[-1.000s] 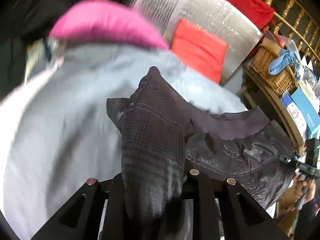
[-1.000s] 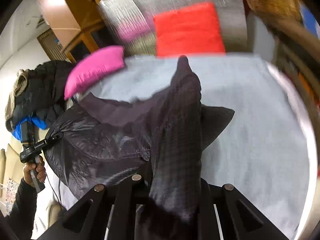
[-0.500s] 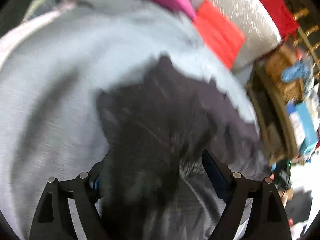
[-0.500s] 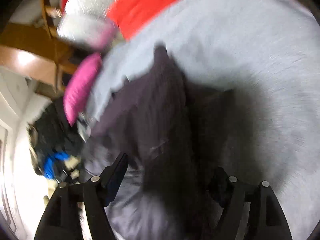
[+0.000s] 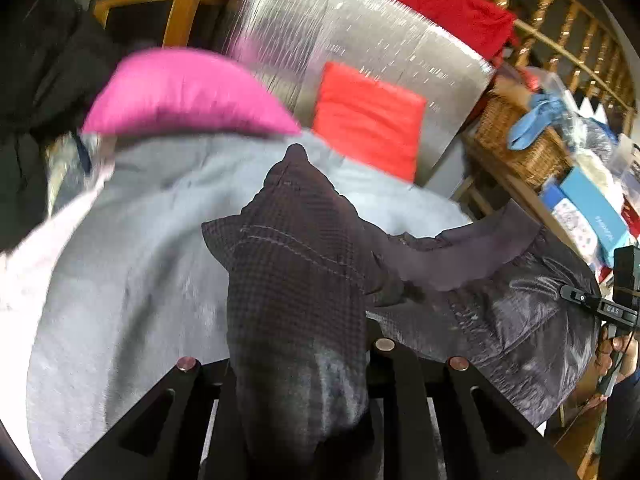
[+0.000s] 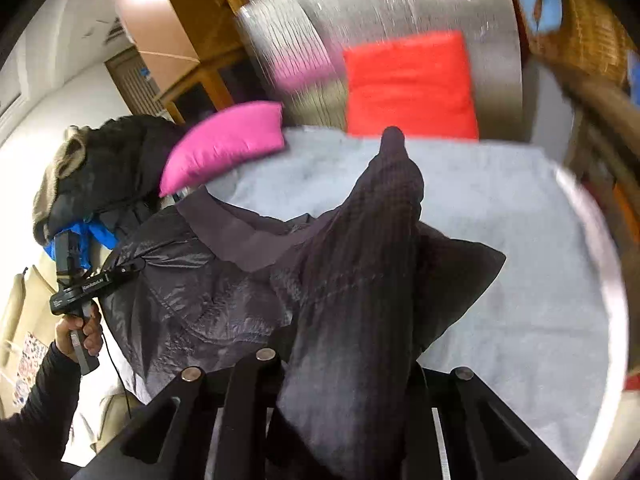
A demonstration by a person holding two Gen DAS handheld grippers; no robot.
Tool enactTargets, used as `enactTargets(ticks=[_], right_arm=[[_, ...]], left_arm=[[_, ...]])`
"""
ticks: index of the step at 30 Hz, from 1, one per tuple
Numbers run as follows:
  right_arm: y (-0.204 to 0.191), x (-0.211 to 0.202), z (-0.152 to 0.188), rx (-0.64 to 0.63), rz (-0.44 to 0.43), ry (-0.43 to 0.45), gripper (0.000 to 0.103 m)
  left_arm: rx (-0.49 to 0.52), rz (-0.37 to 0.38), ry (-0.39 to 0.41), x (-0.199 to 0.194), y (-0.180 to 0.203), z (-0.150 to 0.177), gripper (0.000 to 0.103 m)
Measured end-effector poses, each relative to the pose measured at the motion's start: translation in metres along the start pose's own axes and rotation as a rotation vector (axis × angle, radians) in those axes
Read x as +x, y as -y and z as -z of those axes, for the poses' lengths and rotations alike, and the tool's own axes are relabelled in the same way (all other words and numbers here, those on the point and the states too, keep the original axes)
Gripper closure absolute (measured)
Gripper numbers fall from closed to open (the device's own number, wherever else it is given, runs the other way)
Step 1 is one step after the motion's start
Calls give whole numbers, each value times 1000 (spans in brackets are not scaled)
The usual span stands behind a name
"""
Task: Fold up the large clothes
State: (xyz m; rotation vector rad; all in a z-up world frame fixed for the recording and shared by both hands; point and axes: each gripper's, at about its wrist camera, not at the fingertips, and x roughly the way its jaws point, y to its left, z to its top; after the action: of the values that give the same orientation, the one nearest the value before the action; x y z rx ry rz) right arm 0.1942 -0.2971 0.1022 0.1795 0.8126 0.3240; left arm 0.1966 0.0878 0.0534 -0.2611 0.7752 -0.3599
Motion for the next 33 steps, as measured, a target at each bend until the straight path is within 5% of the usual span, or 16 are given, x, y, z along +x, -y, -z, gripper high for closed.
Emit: enactTargets(ticks=[4,7,9,10,12,14,18,22,28,32,33], right_arm=[[18,-10,33,63,2,22,84],[46,19,85,169,-24,-38,78],[74,55,136,262,10,-168,64],[83,70,156,302,50,-228,33],[95,64,184,376,27,-117,28],[95,46,184,410,57,-72,28],[87,-10,159,358,255,73,28],[39,-29,126,259,184,148,21],[-33,40,123,62,38,-30,20],[-4,92,149,84,145,-156,20],[9,94,152,99,157,-127,20]], left_arm=[[2,22,11,-3,1,21,82],[-82,4,-87,37,-21,66,64],[-89,-100,-209,70,-40,101,41],[-106,-125,-257,81,-50,117,36],[-182,-77,-189,63,-65,128,32],[-184,-103,-143,37,-67,120,32],[-89,-216,47,-20,-54,95,29],[-18,-236,143,-37,-21,77,27],[151,-157,30,22,46,101,27],[161,-217,-149,77,43,132,26],[142,-201,-148,84,35,136,25]])
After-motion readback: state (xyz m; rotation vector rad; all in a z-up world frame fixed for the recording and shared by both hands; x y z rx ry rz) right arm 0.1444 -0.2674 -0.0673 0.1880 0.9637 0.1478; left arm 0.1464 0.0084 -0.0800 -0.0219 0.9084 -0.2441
